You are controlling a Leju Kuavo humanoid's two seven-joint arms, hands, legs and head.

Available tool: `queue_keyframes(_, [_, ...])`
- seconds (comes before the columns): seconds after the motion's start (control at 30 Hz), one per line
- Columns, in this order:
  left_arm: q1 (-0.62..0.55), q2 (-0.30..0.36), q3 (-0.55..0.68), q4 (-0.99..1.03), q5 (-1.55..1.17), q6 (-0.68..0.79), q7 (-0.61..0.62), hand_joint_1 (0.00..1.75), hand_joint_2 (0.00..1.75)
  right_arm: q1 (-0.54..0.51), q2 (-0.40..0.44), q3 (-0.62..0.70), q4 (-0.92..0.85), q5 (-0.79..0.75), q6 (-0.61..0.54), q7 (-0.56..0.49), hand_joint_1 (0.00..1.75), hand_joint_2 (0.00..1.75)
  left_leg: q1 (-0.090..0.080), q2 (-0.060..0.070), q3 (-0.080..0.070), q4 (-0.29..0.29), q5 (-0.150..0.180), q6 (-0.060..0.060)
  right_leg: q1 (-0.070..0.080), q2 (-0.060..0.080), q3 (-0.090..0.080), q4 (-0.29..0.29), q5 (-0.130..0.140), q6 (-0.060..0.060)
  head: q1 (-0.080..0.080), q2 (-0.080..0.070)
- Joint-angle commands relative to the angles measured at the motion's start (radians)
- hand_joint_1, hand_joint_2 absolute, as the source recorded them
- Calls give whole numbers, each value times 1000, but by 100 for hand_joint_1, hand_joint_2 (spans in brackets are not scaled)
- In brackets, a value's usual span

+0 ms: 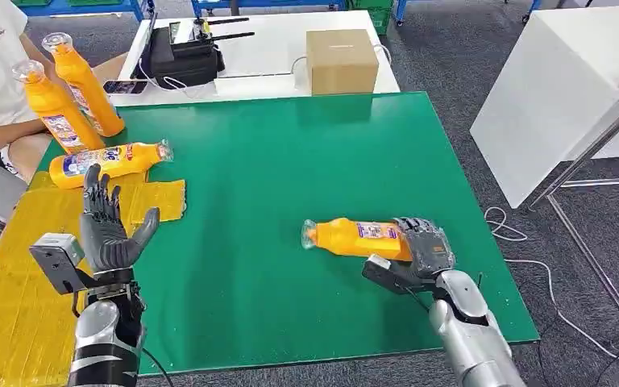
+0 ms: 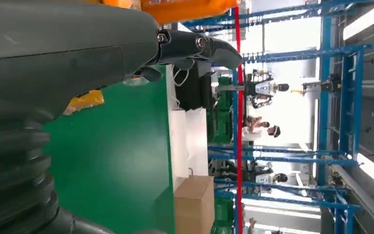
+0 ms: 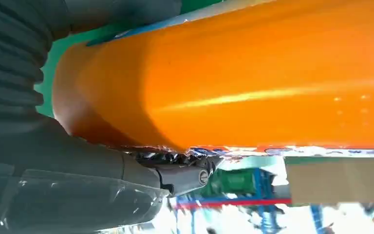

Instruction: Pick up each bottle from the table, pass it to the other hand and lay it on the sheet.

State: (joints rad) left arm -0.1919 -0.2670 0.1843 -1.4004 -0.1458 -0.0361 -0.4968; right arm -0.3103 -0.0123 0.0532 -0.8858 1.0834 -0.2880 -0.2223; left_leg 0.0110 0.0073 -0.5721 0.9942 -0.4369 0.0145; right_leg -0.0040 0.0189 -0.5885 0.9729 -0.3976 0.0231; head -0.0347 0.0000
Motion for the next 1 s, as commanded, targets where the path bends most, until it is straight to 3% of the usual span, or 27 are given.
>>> queue_keyframes(0.03, [-17,36,-129,112,47,-133,55,0,175,-58,162,-283,-19,-384,73,-180,175,175,-1,-1,1,-1,0,0,0,-1,0,0,-1,0,0,0])
queue_keyframes(0.17, [-52,59,-243,197,36,-151,72,0,175,-67,227,-358,-51,-625,226,-275,175,175,0,-3,0,-1,-1,0,0,-4,0,0,-2,0,0,0])
queue_keyframes(0.4, [-78,64,-318,241,27,-160,79,0,175,-89,274,-373,-38,-808,344,-301,175,175,0,-5,-2,-1,0,0,0,-4,-2,0,-1,0,0,0])
queue_keyframes(0.57, [-119,57,-369,287,20,-187,85,0,175,-144,306,-319,66,-836,404,-292,175,175,0,-5,-4,0,0,0,0,-2,-4,0,0,0,0,0])
queue_keyframes(0.8, [-164,48,-401,330,31,-196,84,0,175,-194,361,-145,236,-772,374,-307,175,175,0,-2,-2,0,-1,-1,1,0,-3,0,-1,-1,0,0])
queue_keyframes(1.0, [-163,50,-400,330,32,-197,84,0,175,-194,357,-146,237,-772,373,-308,175,175,1,-5,-1,0,-1,-1,1,-4,-1,0,-2,0,0,0])
